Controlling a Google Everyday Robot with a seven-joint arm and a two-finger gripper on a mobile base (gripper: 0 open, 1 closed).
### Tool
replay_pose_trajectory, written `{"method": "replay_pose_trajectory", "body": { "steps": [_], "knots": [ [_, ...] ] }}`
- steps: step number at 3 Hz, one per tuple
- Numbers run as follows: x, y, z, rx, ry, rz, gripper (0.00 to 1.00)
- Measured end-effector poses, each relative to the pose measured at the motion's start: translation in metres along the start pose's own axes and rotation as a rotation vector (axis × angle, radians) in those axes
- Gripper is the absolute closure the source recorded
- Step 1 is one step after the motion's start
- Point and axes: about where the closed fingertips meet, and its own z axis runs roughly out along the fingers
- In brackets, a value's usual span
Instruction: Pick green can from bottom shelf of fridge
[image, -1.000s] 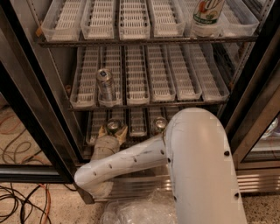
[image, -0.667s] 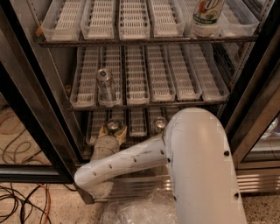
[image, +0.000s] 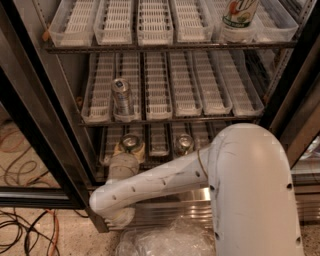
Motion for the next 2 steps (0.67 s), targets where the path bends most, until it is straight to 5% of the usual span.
{"method": "replay_pose_trajectory", "body": {
  "steps": [2],
  "knots": [
    [-0.0051,0.0009,-0.0038,-0.03,0.011,0.005,1.0]
  ]
}}
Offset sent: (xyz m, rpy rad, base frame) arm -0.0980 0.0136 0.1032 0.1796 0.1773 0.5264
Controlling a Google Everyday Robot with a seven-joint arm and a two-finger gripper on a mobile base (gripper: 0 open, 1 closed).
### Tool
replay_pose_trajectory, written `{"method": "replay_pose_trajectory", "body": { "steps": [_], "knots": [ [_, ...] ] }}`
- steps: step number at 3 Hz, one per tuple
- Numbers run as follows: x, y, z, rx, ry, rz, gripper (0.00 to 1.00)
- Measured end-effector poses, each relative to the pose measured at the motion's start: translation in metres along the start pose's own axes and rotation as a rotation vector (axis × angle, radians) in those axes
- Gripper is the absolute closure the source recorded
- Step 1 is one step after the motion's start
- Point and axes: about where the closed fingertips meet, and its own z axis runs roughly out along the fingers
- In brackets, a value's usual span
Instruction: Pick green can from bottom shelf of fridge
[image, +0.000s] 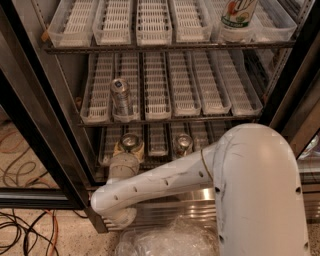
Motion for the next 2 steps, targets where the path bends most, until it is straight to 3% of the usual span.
{"method": "replay_pose_trajectory", "body": {
  "steps": [2],
  "knots": [
    [-0.0096,0.0029,-0.0074,-0.038,-0.003,0.004,1.0]
  ]
}}
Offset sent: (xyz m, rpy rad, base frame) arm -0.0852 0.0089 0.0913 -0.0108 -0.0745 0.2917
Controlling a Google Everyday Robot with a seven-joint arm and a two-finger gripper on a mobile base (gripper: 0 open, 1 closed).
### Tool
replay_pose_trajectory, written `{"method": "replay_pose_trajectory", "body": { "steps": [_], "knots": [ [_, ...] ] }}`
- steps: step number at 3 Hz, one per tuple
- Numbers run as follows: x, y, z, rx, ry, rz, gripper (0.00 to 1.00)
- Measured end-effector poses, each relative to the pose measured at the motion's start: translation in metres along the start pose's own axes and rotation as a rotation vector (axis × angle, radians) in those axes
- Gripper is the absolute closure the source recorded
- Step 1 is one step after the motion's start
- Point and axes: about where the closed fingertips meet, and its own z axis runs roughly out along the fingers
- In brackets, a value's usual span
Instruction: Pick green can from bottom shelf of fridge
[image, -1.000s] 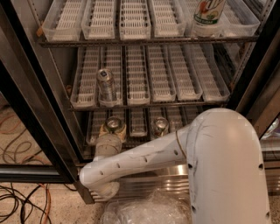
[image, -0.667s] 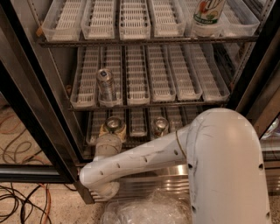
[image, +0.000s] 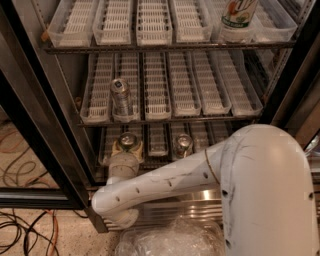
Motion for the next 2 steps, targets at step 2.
{"method": "replay_pose_trajectory", "body": {
  "steps": [2],
  "knots": [
    [-0.013,0.0,-0.051,-0.13,0.0,-0.071,1.0]
  ]
}}
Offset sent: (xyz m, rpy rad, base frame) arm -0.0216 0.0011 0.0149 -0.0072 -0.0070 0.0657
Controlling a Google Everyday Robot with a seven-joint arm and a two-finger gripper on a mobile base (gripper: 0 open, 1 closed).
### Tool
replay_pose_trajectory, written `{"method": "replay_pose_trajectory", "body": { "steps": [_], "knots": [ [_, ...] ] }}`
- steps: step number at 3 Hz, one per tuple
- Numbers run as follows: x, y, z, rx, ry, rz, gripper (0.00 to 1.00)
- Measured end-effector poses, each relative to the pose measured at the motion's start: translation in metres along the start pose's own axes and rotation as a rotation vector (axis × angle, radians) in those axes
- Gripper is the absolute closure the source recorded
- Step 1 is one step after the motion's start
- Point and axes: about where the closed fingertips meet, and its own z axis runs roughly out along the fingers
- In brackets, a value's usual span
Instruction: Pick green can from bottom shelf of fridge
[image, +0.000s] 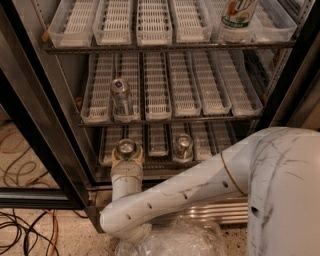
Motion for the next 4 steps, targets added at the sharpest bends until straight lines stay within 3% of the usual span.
{"method": "replay_pose_trajectory", "body": {
  "steps": [1,2,3,4],
  "knots": [
    [0.001,0.0,0.0,0.0,0.002,0.0,1.0],
    [-0.002,0.0,-0.014,-0.055,0.024,-0.009,1.0],
    [-0.015,-0.005,-0.053,-0.165,0.041,-0.014,1.0],
    [-0.027,-0.008,-0.091,-0.235,0.055,-0.008,1.0]
  ]
}}
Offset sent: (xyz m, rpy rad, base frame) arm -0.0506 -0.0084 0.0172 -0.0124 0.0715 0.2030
